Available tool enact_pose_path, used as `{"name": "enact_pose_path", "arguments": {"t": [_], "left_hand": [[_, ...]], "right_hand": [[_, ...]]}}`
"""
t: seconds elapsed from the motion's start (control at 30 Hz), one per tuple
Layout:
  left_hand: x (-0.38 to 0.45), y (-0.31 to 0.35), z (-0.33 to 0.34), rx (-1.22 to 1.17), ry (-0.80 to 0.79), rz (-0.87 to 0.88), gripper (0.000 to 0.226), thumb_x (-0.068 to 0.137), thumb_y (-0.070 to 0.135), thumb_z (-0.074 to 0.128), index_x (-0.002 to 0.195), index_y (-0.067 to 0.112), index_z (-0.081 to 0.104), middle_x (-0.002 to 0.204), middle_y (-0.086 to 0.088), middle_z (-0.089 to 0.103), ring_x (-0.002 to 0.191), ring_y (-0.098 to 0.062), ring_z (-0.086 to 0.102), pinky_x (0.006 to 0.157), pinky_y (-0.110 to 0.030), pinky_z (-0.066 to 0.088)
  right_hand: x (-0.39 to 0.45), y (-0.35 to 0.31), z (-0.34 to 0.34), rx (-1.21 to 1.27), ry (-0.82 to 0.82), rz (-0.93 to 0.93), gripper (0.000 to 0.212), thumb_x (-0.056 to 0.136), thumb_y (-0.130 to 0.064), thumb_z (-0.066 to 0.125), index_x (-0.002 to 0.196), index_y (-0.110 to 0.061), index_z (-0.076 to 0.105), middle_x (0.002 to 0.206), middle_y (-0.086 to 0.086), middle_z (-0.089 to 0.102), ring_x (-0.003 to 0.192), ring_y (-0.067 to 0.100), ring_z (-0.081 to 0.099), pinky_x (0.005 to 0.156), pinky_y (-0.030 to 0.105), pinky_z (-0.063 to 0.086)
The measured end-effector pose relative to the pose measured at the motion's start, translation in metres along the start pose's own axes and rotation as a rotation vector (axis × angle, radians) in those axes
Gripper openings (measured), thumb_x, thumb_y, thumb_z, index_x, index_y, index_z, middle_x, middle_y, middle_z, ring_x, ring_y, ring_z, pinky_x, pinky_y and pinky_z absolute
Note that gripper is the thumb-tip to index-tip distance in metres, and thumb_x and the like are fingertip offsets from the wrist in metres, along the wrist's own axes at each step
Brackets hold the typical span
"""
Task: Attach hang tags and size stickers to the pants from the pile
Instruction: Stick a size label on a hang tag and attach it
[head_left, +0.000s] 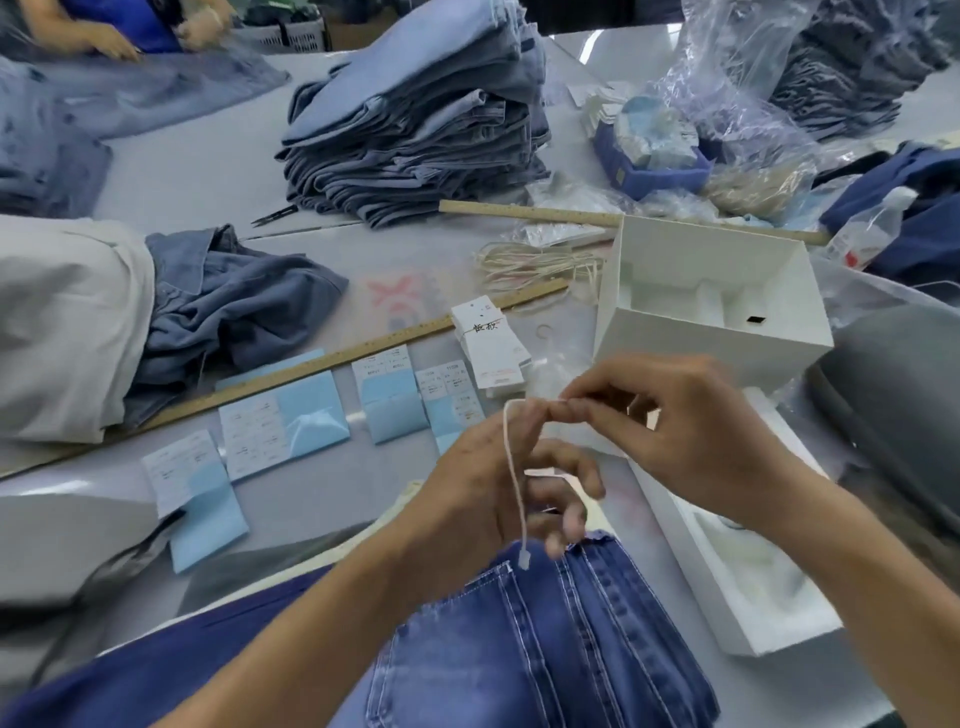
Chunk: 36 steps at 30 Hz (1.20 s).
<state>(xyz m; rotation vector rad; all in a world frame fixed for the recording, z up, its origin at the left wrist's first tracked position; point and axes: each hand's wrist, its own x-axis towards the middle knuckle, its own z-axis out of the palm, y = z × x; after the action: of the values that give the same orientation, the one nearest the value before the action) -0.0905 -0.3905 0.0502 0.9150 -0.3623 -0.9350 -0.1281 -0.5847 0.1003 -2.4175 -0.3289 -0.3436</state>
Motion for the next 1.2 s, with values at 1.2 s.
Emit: {"name": "enact_pose_path", "arguments": {"t": [1.2], "left_hand": [[-0.081, -0.032, -0.144, 1.515, 0.770, -0.161, 0.017, 0.104, 0.042, 0.048, 0.110, 0.037, 0.064, 0.099, 0.017, 0.064, 0.084, -0.006, 0.054, 0.077, -0.030, 0.049]], "right_hand": [[0.095, 0.100, 0.137, -0.190, -0.315, 0.286, 0.042, 0.094, -0.015, 0.071, 0.135, -0.013, 0.063, 0.129, 0.007, 0.068, 0.109, 0.020, 0.065, 0.100, 0.040, 0.051]]}}
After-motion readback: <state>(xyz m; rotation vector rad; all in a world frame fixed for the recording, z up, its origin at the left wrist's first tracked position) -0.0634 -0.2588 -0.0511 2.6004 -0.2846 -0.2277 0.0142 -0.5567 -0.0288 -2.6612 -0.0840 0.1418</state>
